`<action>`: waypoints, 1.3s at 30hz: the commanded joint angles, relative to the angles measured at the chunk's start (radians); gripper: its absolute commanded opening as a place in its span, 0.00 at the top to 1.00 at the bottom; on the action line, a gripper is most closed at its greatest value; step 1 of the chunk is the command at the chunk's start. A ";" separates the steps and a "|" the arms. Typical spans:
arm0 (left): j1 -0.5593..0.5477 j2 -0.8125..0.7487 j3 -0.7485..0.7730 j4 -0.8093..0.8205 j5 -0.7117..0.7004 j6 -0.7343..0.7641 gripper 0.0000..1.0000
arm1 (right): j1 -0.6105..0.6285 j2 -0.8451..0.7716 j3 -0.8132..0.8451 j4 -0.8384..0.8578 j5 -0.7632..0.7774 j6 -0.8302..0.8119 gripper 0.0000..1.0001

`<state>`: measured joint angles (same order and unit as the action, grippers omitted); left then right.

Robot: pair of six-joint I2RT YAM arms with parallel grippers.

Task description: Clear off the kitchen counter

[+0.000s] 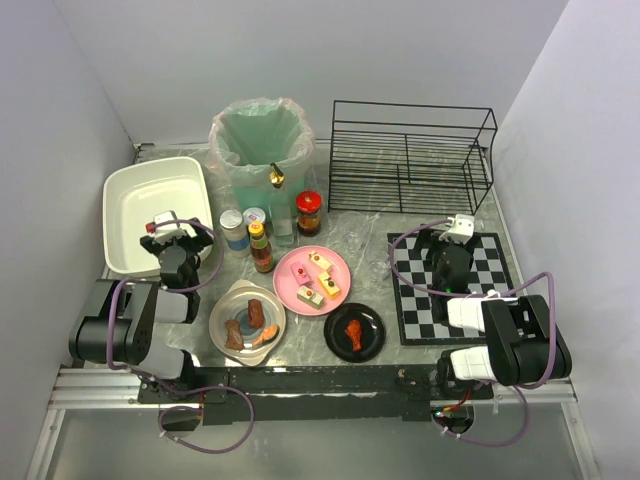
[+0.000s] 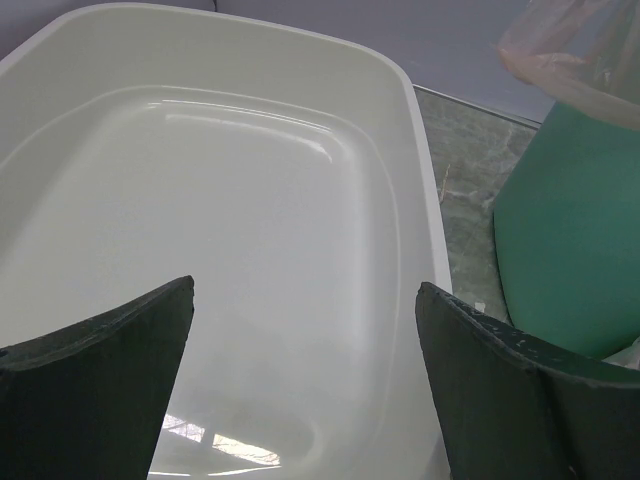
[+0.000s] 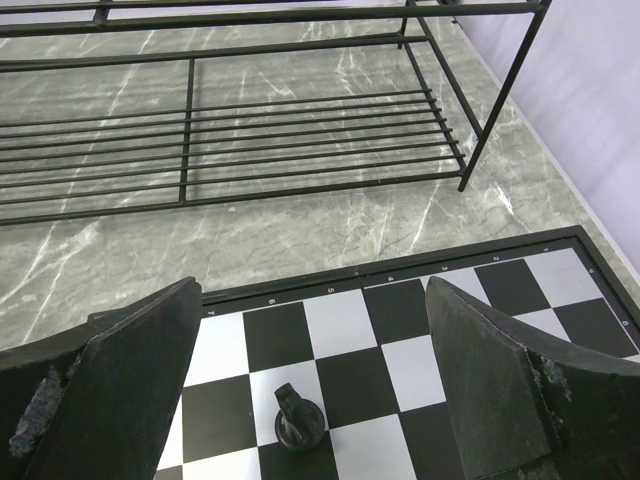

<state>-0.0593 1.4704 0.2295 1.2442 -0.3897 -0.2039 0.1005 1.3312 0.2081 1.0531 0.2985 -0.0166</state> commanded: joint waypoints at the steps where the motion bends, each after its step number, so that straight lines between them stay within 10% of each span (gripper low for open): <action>1: 0.001 -0.001 -0.002 0.028 0.002 -0.003 0.03 | 0.004 -0.009 0.005 0.036 0.005 0.004 0.00; 19: 0.000 -0.010 -0.001 0.037 0.037 0.018 0.03 | 0.001 -0.010 0.002 0.031 -0.007 0.014 0.00; 26: -0.037 -0.283 0.237 -0.592 -0.121 -0.096 0.03 | 0.002 -0.125 0.085 -0.190 0.024 0.015 0.00; 39: -0.048 -0.383 0.516 -1.166 -0.109 -0.305 0.03 | 0.001 -0.323 0.424 -0.833 0.099 0.259 0.00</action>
<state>-0.1017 1.1130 0.6701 0.3187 -0.5095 -0.4095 0.1005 1.0115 0.5411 0.4477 0.4103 0.1318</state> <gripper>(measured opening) 0.969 0.996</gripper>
